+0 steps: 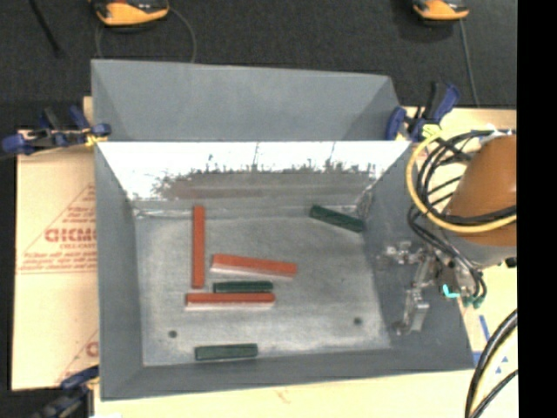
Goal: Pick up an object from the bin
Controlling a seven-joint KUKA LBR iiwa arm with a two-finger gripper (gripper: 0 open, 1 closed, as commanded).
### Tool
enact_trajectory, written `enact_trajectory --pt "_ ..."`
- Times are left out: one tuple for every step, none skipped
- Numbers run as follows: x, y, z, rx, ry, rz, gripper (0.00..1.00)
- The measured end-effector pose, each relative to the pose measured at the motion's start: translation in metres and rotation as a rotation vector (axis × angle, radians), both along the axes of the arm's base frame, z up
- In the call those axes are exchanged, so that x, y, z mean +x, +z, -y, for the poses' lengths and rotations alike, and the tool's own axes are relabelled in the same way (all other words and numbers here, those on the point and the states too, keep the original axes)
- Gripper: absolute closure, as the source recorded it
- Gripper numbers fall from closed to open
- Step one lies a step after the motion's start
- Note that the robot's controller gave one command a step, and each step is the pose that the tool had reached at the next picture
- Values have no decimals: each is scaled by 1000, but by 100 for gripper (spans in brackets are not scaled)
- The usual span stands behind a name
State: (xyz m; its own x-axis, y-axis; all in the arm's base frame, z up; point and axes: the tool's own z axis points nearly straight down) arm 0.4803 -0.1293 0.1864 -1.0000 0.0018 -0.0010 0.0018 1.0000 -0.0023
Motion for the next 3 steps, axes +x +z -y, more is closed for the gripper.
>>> enact_trajectory --pt "39 -79 -145 6 -22 -2 0" --pt "83 -115 -178 3 8 5 0" --pt "83 -112 -176 1 9 3 100"
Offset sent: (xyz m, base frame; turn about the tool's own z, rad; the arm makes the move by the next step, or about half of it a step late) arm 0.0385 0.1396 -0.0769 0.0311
